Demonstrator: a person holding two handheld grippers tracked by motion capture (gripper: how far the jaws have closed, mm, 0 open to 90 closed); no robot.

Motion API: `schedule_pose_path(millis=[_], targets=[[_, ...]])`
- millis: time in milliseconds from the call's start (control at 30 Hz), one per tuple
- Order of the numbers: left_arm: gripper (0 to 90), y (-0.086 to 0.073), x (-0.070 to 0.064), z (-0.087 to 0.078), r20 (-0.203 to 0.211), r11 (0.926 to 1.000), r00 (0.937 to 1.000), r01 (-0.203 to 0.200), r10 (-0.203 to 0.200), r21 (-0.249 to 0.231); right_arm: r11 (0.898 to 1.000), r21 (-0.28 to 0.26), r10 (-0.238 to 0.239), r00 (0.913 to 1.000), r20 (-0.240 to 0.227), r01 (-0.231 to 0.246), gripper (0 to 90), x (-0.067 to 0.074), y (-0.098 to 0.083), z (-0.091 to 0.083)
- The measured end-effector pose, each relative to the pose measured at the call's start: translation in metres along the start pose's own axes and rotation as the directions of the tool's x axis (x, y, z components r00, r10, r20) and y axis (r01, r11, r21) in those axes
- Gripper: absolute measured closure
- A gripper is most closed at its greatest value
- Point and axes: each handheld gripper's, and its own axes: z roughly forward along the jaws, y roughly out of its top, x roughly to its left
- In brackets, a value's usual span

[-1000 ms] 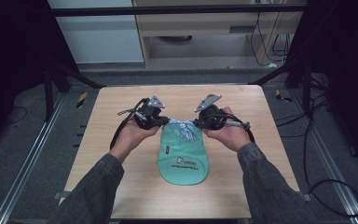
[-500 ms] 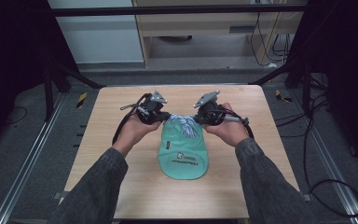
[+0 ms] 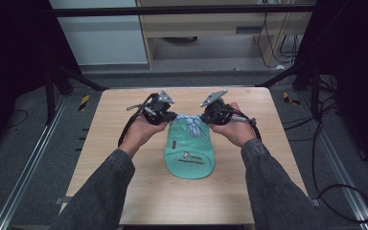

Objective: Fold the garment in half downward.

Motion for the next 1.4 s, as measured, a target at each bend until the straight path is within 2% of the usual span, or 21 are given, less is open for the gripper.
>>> schedule_pose_path(millis=[367,833,1067,1400], targets=[[87.5,-0.003,0.000,0.000,0.002,0.9999,0.9999,-0.014,0.014,0.000,1.000,0.007,-0.018,0.9998,0.002,0.018,84.9,0.000,0.001,0.004],[87.4,-0.021,-0.015,-0.006,0.009,0.9989,0.9989,-0.046,0.046,-0.013,0.999,-0.008,-0.053,0.9985,-0.014,0.053,84.9,0.019,-0.013,0.000],[87.4,-0.024,-0.017,-0.002,0.017,0.9990,0.9989,-0.044,0.044,-0.013,0.998,-0.009,-0.057,0.9982,-0.016,0.057,84.9,0.022,-0.017,-0.002],[87.3,-0.029,-0.029,-0.003,0.030,0.9984,0.9981,-0.054,0.054,-0.013,0.998,-0.015,-0.057,0.9980,-0.028,0.057,84.8,0.029,-0.028,-0.006]])
